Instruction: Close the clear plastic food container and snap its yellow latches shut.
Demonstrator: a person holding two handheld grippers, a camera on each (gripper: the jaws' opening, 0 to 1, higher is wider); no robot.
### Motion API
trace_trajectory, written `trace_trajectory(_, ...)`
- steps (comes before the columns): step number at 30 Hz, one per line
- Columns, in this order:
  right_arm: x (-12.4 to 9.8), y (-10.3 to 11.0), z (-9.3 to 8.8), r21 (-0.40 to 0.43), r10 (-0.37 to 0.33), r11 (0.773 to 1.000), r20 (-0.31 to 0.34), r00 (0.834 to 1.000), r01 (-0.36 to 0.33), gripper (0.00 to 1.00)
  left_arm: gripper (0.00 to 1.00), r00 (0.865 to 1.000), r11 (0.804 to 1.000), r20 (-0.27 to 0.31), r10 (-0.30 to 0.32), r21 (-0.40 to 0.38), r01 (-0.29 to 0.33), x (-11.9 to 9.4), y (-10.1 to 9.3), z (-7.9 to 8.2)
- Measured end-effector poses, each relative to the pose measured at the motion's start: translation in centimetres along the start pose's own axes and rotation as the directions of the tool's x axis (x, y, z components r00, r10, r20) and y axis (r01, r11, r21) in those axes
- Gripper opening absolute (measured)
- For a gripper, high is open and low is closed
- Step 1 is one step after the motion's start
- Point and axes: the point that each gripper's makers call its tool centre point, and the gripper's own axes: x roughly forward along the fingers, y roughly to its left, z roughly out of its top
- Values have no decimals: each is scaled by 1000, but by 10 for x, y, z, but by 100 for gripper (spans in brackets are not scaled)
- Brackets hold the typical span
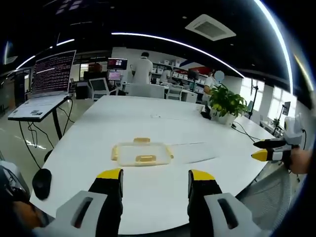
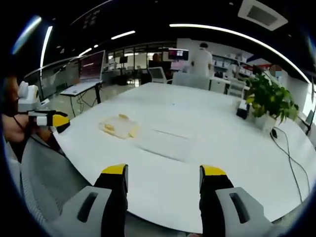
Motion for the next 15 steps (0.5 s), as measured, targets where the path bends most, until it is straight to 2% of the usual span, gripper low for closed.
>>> trace_trajectory(15,1,0,-3,0,5,1000,-19,1000,-5,55,47,1000,1000,2,1,-5,-1,1,0,0)
